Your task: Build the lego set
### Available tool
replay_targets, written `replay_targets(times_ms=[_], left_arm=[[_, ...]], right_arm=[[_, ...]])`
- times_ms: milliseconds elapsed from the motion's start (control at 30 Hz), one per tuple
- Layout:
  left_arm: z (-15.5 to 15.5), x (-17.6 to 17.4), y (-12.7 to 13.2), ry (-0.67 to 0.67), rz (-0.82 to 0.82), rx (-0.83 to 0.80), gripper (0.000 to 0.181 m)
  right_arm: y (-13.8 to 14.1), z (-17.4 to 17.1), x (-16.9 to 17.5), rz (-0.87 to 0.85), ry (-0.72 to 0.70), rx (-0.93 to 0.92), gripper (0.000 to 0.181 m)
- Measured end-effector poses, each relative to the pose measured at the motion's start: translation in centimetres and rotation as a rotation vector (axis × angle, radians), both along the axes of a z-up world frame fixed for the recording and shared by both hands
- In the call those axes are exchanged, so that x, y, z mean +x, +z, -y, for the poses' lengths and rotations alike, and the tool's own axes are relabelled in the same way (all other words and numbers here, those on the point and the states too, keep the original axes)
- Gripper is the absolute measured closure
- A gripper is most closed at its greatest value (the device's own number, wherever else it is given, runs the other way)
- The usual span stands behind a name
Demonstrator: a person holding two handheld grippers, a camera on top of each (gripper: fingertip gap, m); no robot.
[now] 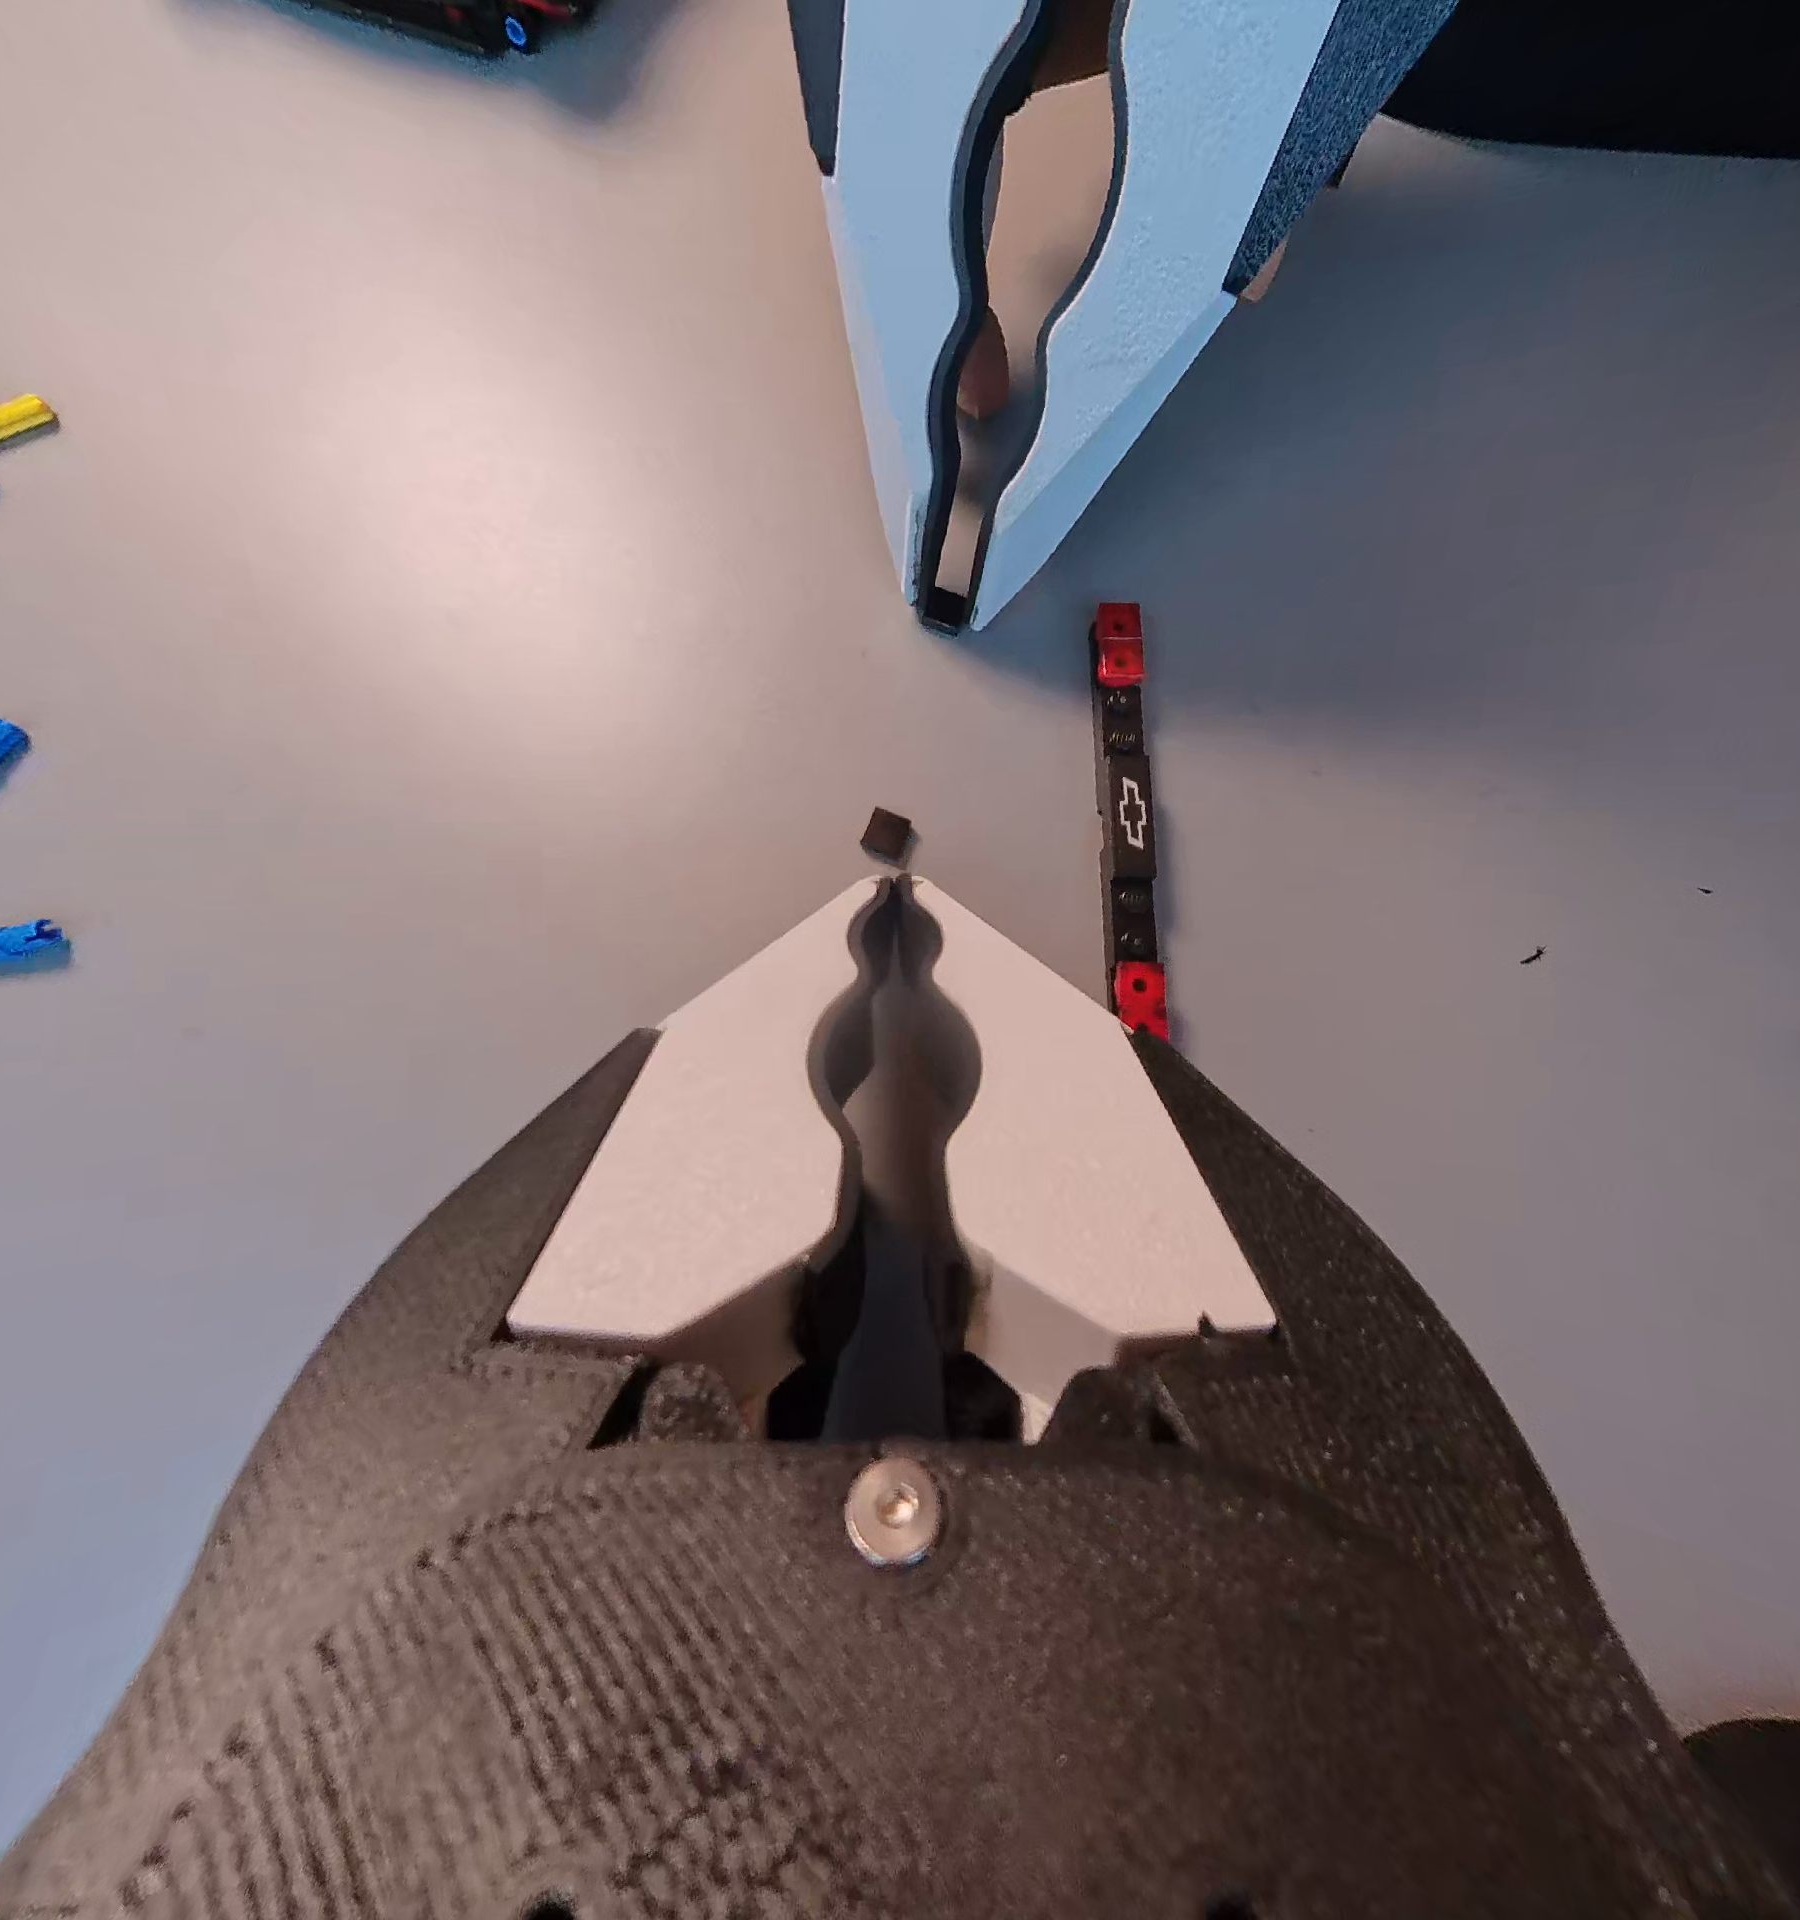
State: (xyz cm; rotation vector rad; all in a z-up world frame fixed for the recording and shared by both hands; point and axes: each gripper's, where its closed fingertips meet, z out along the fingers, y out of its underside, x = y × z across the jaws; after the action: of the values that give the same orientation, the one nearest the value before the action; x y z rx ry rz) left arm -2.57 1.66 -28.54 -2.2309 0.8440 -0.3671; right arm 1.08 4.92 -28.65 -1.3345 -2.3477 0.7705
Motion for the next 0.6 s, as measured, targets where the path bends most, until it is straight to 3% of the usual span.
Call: replay_targets(times_ms=[300, 400, 600], left_arm=[[1.9, -0.6, 1.2, 0.054, 0.099, 0.005, 0.169], [3.3, 0.3, 1.8, 0.020, 0.153, -0.021, 0.156], [4.1, 1.7, 0.6, -0.013, 0.086, -0.009, 0.153]], right_arm=[[0.0, -0.1, 0.4, 0.009, 0.000, -0.025, 0.176], [0.0, -0.1, 0.5, 0.012, -0.004, -0.013, 0.176], [0.0, 0.0, 0.5, 0.012, -0.003, 0.013, 0.176]])
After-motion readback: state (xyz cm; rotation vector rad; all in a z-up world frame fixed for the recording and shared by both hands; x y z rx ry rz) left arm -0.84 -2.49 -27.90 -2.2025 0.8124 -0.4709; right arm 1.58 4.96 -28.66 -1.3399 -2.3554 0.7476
